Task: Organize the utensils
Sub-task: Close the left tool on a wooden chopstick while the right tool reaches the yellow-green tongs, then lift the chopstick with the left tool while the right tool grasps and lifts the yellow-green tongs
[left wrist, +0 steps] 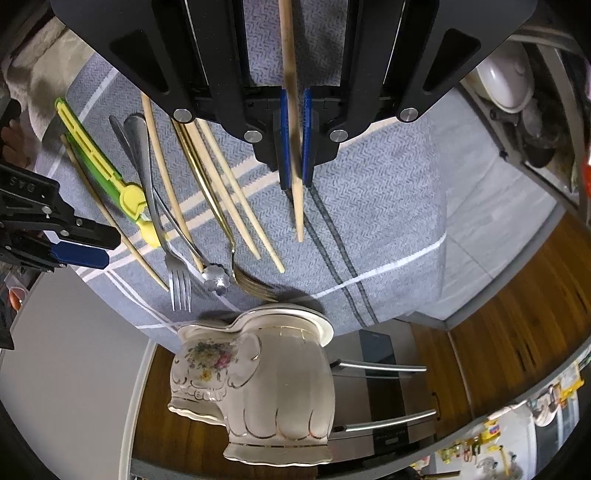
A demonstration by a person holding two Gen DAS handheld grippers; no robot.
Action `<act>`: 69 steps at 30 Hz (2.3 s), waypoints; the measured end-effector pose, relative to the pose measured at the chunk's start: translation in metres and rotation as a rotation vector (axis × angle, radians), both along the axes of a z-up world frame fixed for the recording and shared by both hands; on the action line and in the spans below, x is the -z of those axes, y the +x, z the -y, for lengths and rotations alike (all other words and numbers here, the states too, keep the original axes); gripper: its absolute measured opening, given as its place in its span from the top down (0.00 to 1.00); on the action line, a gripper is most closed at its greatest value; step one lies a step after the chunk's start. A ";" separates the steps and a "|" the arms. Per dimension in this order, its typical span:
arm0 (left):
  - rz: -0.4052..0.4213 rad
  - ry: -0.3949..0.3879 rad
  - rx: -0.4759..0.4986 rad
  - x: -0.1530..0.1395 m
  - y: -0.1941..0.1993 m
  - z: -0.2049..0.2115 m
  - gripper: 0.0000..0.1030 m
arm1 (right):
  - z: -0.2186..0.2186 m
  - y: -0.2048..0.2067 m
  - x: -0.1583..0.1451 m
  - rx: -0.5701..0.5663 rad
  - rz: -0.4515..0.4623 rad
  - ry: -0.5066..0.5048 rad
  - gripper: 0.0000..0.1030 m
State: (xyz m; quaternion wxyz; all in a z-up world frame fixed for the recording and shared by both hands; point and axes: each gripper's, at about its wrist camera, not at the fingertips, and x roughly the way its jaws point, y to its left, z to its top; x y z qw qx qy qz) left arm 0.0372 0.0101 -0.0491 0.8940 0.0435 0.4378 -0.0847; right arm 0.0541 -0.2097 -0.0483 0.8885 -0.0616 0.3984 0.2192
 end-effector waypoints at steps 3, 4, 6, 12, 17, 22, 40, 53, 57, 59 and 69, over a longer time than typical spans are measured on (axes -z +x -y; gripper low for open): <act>0.004 -0.005 0.004 -0.002 -0.001 0.000 0.93 | -0.003 -0.004 -0.002 -0.030 -0.003 -0.007 0.63; 0.006 -0.005 0.006 -0.003 -0.001 0.001 0.93 | -0.002 -0.006 -0.003 -0.042 -0.005 -0.010 0.63; 0.009 -0.006 0.011 -0.004 -0.003 0.001 0.93 | -0.001 -0.011 -0.004 -0.061 -0.003 -0.021 0.63; 0.013 -0.020 0.012 -0.005 -0.004 -0.001 0.93 | 0.000 -0.022 -0.006 -0.102 -0.041 -0.015 0.73; 0.013 -0.029 0.022 -0.005 -0.004 0.001 0.93 | -0.013 -0.033 -0.007 -0.173 -0.086 0.002 0.79; 0.017 -0.032 0.024 -0.007 -0.007 0.000 0.93 | -0.025 -0.035 0.001 -0.187 -0.108 -0.047 0.89; 0.057 -0.058 0.040 -0.018 -0.016 -0.002 0.93 | -0.023 -0.030 0.003 -0.143 -0.089 -0.044 0.90; 0.276 -0.121 0.058 -0.089 -0.024 -0.007 0.93 | 0.012 -0.029 -0.068 -0.081 0.194 0.191 0.90; 0.362 -0.180 0.060 -0.119 -0.021 -0.012 0.93 | 0.021 -0.017 -0.090 -0.030 0.302 0.253 0.92; 0.392 -0.214 0.061 -0.133 -0.015 -0.014 0.93 | 0.026 -0.008 -0.101 -0.012 0.343 0.287 0.92; 0.424 -0.239 0.053 -0.150 0.008 -0.011 0.97 | 0.037 0.029 -0.111 0.018 0.352 0.324 0.92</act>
